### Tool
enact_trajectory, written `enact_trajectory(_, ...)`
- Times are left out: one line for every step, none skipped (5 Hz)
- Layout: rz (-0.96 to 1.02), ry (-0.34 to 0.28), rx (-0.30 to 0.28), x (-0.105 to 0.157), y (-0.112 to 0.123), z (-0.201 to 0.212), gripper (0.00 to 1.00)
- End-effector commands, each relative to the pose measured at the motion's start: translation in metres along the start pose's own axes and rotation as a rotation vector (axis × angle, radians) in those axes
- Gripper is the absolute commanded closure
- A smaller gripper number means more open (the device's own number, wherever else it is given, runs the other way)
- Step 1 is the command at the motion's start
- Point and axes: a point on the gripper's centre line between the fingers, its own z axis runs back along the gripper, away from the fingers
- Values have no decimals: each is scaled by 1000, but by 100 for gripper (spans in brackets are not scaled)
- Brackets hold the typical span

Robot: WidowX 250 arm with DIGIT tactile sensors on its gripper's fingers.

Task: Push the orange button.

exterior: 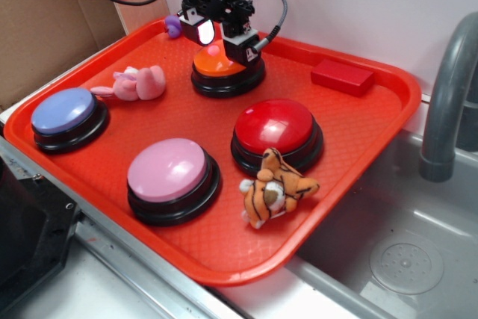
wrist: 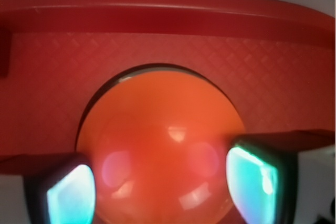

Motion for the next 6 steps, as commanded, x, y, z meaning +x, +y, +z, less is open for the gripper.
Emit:
enact_trajectory(9,-5,2,5,3,3,0)
enact_trajectory(-23,6,19,7,1,12,0)
enact_trajectory(-81,2,73,4,1,28,0)
enact_trajectory(-76,-9,88,1,6,43,0)
enact_trajectory(-94,-7,68,-4,8,58,0)
enact_trajectory(-85,-65,65,-11,10,71,0)
